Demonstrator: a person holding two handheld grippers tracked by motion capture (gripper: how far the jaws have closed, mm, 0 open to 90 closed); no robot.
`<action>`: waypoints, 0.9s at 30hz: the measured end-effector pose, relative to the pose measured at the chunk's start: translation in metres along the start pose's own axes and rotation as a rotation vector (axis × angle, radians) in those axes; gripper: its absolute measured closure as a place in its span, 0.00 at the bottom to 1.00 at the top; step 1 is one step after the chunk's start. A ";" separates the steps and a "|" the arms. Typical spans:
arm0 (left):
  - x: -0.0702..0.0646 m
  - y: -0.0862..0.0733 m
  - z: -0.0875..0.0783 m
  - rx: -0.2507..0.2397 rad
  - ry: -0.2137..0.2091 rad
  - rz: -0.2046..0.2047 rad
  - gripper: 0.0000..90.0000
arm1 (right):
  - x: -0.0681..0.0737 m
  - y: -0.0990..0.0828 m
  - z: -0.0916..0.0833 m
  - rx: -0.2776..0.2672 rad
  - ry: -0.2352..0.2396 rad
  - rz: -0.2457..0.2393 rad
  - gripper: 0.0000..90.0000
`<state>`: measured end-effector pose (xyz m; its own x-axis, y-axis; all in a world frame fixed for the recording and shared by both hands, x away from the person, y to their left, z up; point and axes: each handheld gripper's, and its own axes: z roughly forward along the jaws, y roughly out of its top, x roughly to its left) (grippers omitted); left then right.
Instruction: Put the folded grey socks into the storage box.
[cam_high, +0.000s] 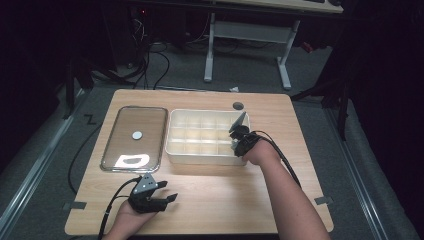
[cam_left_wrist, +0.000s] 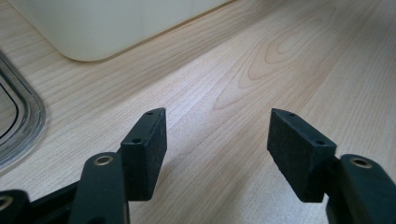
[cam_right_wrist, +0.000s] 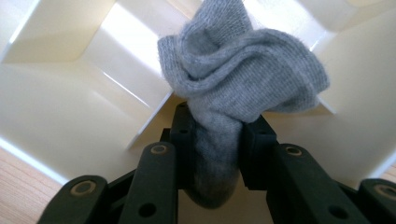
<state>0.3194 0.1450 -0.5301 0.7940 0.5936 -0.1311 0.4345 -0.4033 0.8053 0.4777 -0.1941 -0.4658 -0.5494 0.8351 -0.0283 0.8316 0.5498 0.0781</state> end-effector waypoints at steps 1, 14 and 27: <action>0.000 0.000 0.000 -0.001 -0.001 0.000 0.43 | 0.000 0.000 0.000 0.000 0.000 -0.001 0.79; -0.001 0.000 0.000 -0.008 0.005 -0.004 0.43 | -0.001 0.000 -0.001 -0.006 0.009 0.007 0.77; -0.001 0.000 -0.001 -0.005 0.002 -0.012 0.43 | -0.002 0.000 -0.011 -0.020 0.028 0.055 0.69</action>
<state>0.3178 0.1448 -0.5294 0.7877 0.6001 -0.1395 0.4421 -0.3930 0.8063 0.4777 -0.1966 -0.4548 -0.5048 0.8632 0.0041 0.8592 0.5020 0.0991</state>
